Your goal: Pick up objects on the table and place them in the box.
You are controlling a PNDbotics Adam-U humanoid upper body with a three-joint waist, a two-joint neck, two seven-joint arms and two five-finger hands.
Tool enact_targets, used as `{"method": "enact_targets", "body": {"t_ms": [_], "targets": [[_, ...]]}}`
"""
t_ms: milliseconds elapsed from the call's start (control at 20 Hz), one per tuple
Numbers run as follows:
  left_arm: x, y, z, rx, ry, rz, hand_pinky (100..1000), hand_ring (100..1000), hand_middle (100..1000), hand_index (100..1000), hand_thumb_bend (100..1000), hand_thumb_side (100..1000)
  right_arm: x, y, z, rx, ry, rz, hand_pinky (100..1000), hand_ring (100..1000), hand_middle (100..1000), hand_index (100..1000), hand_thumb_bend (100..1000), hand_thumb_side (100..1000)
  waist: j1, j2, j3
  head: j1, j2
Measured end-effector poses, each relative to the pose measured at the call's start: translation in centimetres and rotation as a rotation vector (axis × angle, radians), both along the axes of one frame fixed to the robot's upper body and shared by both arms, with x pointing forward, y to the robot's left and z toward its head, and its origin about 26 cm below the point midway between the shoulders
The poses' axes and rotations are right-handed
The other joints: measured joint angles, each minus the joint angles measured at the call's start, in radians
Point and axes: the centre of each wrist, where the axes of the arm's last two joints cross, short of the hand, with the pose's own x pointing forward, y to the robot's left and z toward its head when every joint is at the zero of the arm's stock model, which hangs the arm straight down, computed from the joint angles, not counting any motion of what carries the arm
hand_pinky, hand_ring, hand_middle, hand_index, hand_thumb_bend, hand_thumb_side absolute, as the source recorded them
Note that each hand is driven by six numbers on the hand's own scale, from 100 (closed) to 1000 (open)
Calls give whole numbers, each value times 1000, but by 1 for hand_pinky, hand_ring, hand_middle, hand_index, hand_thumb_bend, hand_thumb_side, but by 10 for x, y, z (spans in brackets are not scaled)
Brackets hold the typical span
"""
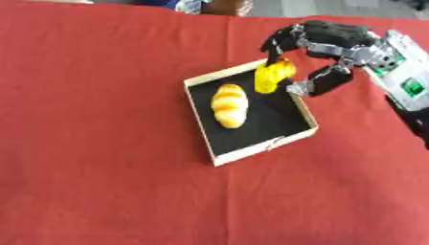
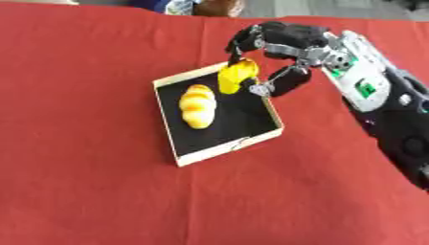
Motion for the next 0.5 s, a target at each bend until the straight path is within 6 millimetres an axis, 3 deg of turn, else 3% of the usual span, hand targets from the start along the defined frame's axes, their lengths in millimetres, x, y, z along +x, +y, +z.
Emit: {"method": "enact_targets", "body": {"t_ms": [250,400,500], "targets": [[0,0,0,1,2,0,841,839,675,808,100,707,5,1,-15,-61,9,-23,826,885,663,738,100,100,0,0,5,0,0],[0,0,0,1,2,-1,841,839,675,808,100,707,5,-1,-19,-101,-9,-33,847,966,784,847,100,100,0,1,4,0,0],[0,0,0,1,3,-1,841,839,675,809,100,706,5,-1,-19,-133,-28,-27,875,1000,855,915,145,100,0,1,4,0,0]]}}
